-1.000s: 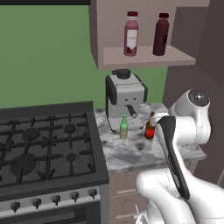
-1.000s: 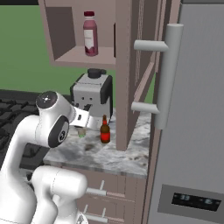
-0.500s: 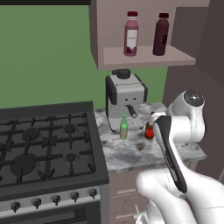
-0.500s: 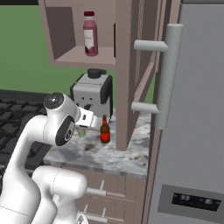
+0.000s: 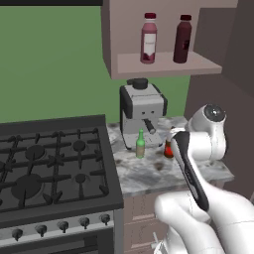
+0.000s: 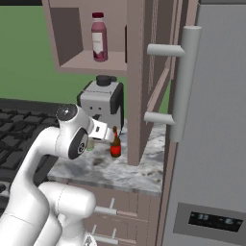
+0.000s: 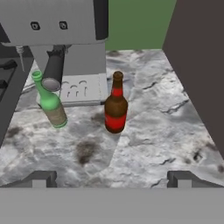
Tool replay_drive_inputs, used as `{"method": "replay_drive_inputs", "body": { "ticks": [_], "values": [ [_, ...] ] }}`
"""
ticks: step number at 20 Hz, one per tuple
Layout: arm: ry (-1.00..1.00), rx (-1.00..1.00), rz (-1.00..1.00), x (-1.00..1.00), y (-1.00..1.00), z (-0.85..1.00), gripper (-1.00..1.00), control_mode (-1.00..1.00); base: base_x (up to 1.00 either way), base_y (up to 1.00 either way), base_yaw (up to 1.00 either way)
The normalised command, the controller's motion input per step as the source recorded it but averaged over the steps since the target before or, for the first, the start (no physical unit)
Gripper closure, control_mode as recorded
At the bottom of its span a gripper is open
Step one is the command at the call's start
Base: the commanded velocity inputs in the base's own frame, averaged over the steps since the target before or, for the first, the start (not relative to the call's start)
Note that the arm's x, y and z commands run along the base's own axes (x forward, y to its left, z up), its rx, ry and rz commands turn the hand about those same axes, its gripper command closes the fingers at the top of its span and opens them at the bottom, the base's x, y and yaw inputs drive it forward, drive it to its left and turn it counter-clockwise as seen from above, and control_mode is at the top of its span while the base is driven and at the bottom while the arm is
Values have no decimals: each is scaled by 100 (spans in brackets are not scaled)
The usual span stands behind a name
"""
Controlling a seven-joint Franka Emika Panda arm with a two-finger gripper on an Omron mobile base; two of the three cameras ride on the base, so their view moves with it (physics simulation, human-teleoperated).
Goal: Sort all alcoholic drinks to one cabinet, and non-alcoholic drinks to the other.
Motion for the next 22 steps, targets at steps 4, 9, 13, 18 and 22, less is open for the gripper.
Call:
{"method": "replay_drive_inputs", "body": {
  "ticks": [4, 9, 13, 18, 22],
  "values": [
    [0, 0, 0, 26, -3, -19, -100, -100, 0, 0, 0],
    [0, 0, 0, 26, -2, -19, -100, -100, 0, 0, 0],
    [0, 0, 0, 22, -3, -16, -100, -100, 0, 0, 0],
    [0, 0, 0, 23, -6, -13, -100, -100, 0, 0, 0],
    [0, 0, 0, 20, -7, -11, -100, -100, 0, 0, 0]
  ]
}}
